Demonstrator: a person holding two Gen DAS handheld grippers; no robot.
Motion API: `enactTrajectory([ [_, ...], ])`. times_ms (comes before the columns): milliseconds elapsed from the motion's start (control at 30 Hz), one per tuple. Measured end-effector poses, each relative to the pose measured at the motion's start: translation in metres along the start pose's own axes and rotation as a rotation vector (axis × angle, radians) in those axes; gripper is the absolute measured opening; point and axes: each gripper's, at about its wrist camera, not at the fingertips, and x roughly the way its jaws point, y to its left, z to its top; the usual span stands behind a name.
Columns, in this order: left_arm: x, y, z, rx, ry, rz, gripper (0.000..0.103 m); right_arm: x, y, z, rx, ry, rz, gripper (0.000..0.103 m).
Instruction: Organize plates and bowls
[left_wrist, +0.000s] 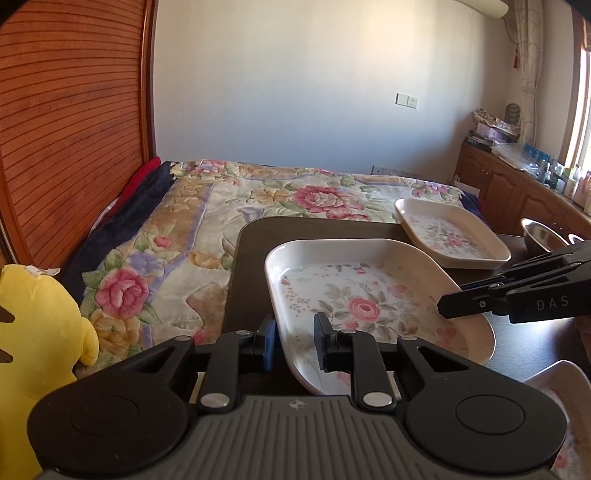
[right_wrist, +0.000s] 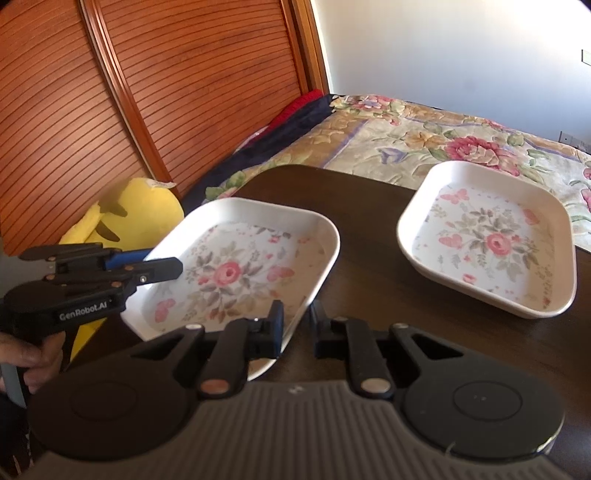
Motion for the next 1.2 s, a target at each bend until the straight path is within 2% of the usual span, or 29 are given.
enactTrajectory([
  [600, -0.051, -0.077, 0.003, 0.074, -0.050, -0.050, 0.023, -0.078, -0.021, -0.022, -0.007, -0.086, -0.052, 0.016],
  [1200, -0.080, -0.127, -0.025, 0.127, -0.031, -0.073, 0.023, -0.131, -0.037, -0.073, 0.021, -0.132, -0.077, 0.017],
])
